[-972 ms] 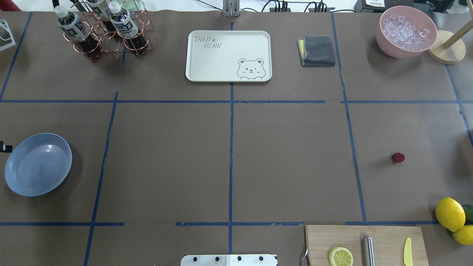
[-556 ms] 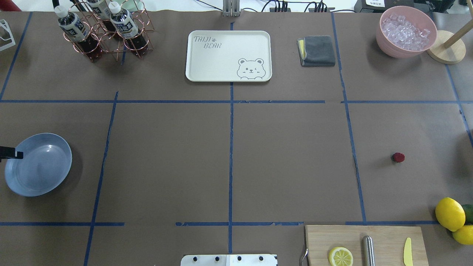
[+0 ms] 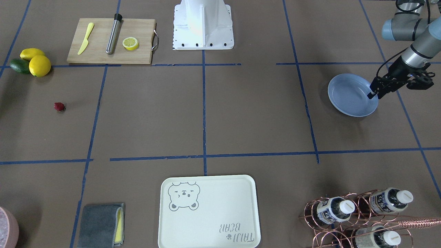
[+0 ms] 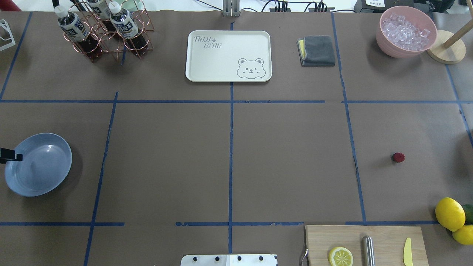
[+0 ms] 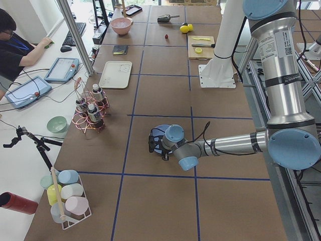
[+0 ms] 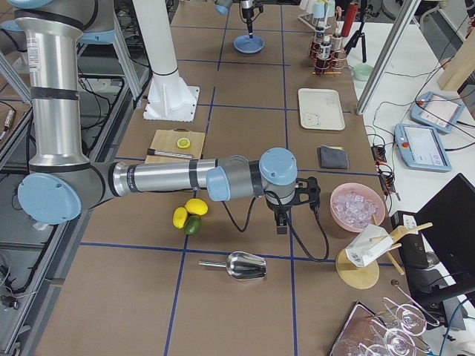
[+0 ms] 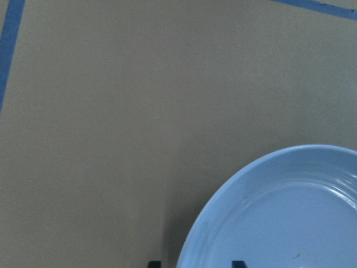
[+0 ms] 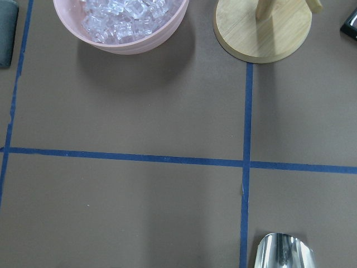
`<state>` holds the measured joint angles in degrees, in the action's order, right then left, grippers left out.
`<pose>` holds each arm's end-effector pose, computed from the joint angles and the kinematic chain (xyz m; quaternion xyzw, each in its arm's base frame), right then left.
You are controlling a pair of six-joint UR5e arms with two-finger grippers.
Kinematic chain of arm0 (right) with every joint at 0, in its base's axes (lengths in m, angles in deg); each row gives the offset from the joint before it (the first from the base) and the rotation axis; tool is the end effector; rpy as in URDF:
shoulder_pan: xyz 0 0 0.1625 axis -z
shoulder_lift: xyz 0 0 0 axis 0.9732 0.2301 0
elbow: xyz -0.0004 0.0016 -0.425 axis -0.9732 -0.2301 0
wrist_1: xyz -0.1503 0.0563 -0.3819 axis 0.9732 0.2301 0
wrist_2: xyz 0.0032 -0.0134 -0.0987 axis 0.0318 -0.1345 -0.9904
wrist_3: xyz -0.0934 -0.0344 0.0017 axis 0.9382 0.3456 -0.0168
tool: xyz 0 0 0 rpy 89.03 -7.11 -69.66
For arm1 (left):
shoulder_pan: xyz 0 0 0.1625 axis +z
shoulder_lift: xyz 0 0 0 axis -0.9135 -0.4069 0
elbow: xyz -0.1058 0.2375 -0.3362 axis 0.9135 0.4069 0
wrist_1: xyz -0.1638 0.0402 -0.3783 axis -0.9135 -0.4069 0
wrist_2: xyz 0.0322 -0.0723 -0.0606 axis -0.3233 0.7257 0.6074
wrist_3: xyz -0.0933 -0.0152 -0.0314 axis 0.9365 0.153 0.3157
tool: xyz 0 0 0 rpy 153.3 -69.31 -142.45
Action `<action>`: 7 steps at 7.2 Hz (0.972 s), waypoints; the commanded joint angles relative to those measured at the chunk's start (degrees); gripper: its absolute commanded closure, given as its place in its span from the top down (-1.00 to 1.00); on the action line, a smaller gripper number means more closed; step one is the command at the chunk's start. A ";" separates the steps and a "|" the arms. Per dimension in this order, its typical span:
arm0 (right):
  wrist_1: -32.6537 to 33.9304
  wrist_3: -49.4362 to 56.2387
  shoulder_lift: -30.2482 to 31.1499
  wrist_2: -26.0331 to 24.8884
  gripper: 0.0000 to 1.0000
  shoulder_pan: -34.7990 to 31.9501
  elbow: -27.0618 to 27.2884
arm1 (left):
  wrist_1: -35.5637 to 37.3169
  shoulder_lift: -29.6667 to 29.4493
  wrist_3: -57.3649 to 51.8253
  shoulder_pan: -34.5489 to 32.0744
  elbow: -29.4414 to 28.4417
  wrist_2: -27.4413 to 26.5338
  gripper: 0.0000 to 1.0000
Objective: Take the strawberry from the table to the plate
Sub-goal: 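Reach the left gripper to the rim of the light blue plate and grasp it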
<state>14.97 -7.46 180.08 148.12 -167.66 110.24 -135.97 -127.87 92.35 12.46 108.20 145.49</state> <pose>0.0642 -0.4973 0.5780 0.0816 -0.4334 0.0105 0.8974 0.1699 -0.3651 0.6787 0.0716 0.4684 -0.0816 0.8768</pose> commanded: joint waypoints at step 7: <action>0.00 0.01 0.05 0.02 1.00 0.00 0.45 | -1.18 0.53 -0.04 -0.17 0.61 2.01 -1.00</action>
<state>14.98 -7.45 180.13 148.14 -167.66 110.68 -137.21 -127.63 92.30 12.45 107.69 146.26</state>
